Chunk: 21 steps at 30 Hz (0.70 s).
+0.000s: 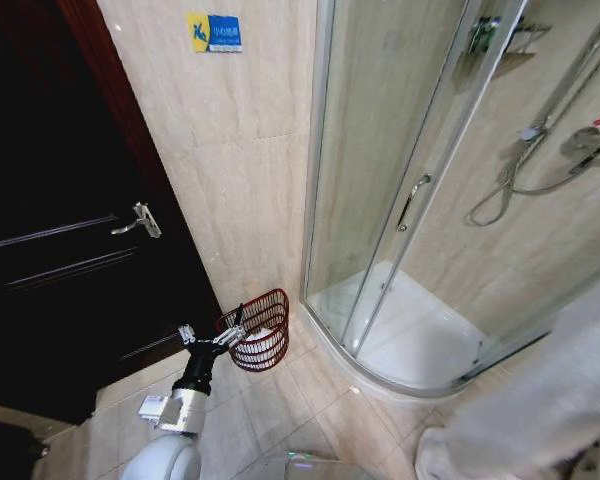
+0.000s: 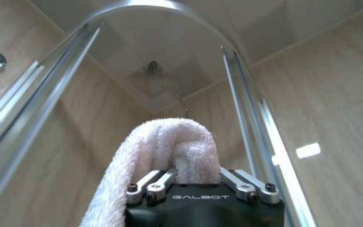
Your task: Discard the used towel into the hamper.
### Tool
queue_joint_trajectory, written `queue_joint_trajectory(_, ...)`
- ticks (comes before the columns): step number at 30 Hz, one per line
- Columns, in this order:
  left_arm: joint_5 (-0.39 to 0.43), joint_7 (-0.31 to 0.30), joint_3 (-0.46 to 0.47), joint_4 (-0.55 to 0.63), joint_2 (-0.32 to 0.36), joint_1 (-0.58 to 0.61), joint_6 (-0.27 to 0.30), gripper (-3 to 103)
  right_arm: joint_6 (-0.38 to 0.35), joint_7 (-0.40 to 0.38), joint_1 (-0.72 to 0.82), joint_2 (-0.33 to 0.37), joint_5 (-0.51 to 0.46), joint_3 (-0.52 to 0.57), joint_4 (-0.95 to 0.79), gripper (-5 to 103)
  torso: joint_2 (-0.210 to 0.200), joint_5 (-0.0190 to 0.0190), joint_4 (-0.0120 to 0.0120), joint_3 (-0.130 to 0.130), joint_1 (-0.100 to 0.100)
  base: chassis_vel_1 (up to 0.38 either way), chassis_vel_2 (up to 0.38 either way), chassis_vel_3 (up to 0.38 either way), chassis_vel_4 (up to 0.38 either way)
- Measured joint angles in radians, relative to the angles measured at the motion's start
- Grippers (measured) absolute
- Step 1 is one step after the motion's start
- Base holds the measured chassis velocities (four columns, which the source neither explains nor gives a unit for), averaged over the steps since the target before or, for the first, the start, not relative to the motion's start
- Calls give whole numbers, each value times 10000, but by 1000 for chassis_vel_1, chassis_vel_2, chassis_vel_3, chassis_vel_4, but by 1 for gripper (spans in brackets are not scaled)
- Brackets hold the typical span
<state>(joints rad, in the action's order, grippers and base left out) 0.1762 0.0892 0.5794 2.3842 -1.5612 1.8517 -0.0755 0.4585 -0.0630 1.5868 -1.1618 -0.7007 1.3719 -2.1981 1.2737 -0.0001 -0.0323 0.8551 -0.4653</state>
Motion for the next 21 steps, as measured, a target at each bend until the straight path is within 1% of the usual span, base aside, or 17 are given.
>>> queue_joint_trajectory(2,0,0,0,0,0,0,0,100,-349,-108,-26,-20,-156,-8,-440,14,0,-1,-1,0,0,0,0,0,0)
queue_joint_trajectory(6,0,0,0,0,0,0,0,100,-536,-144,-11,-37,-215,23,-732,14,0,-1,-1,0,0,0,0,0,0)
queue_joint_trajectory(8,0,0,0,0,0,0,0,100,-811,-148,108,-95,-311,98,-1042,14,0,-2,-1,0,0,0,0,0,0)
queue_joint_trajectory(9,0,0,0,0,0,0,0,100,-811,-148,108,-95,-311,98,-1042,14,0,-2,-1,0,0,0,0,0,0)
queue_joint_trajectory(11,0,0,0,0,0,0,0,100,-1144,-199,343,-235,-422,76,-1429,14,0,-2,-1,0,0,0,0,0,0)
queue_joint_trajectory(14,0,0,0,0,0,0,0,100,-1327,-177,488,-352,-405,-44,-1641,14,2,-2,0,0,0,0,0,0,0)
queue_joint_trajectory(16,0,0,0,0,0,0,0,100,-1446,-148,539,-506,-121,-427,-1850,14,2,-1,0,0,0,0,0,0,0)
queue_joint_trajectory(17,0,0,0,0,0,0,0,100,-1446,-148,539,-506,-121,-427,-1850,14,2,-1,0,0,0,0,0,0,0)
queue_joint_trajectory(21,0,0,1,0,0,0,0,100,-1479,-288,384,-678,530,-1278,-2151,14,2,2,0,0,0,0,0,0,0)
